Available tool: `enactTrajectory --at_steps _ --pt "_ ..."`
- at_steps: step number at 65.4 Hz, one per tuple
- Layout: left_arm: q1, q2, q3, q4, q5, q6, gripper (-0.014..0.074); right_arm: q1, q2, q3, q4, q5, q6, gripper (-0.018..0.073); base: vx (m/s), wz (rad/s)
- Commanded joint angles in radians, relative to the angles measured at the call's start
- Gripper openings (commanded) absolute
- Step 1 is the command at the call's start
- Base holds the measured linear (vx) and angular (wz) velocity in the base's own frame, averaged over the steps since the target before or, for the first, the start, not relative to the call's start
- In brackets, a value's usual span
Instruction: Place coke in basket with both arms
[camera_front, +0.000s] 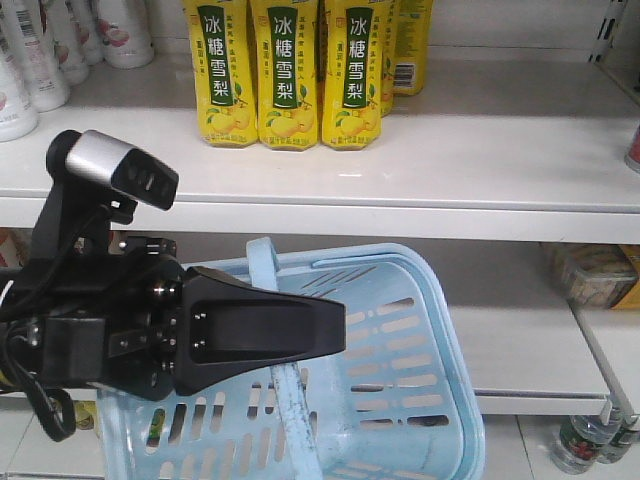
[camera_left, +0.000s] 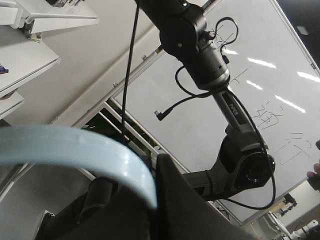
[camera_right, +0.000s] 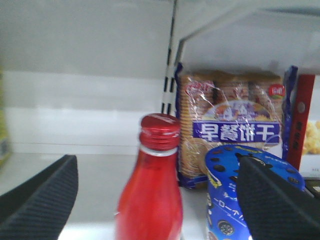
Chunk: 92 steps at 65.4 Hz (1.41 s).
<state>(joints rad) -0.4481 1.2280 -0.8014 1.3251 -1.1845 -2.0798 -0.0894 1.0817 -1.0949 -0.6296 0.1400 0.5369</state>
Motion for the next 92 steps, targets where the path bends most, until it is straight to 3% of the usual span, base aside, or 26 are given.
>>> enactTrajectory --at_steps 1,16,25,32,45,55,64,74,92 --pt "-0.004 -0.023 -0.026 -0.089 -0.195 0.002 -0.0006 -0.022 0.036 -0.064 -0.006 -0.079 -0.003 0.0603 0.00 0.00" --pt "-0.004 -0.023 -0.026 -0.089 -0.195 0.002 -0.0006 -0.022 0.139 -0.143 -0.004 -0.084 -0.001 0.0577 0.00 0.00" --pt "-0.004 -0.023 -0.026 -0.089 -0.195 0.002 -0.0006 -0.022 0.173 -0.168 -0.002 -0.064 0.018 0.0489 0.00 0.00" --pt "-0.004 -0.023 -0.026 -0.089 -0.195 0.002 -0.0006 -0.022 0.176 -0.171 -0.003 -0.039 0.026 0.0344 0.00 0.00" --pt "-0.004 -0.023 -0.026 -0.089 -0.195 0.002 -0.0006 -0.018 0.147 -0.171 -0.005 -0.037 0.026 -0.0016 0.00 0.00" --pt "-0.004 -0.023 -0.026 -0.089 -0.195 0.002 -0.0006 -0.018 0.071 -0.171 -0.002 -0.007 0.026 -0.0009 0.00 0.00" --pt "-0.004 -0.023 -0.026 -0.089 -0.195 0.002 -0.0006 -0.009 -0.042 -0.171 0.040 0.112 0.022 -0.0006 0.00 0.00" --pt "-0.004 -0.023 -0.026 -0.089 -0.195 0.002 -0.0006 0.075 -0.173 -0.167 0.177 0.294 -0.104 -0.0003 0.00 0.00" --pt "-0.004 -0.023 -0.026 -0.089 -0.195 0.002 -0.0006 0.332 -0.251 -0.167 0.745 0.433 -0.620 -0.0002 0.00 0.00"
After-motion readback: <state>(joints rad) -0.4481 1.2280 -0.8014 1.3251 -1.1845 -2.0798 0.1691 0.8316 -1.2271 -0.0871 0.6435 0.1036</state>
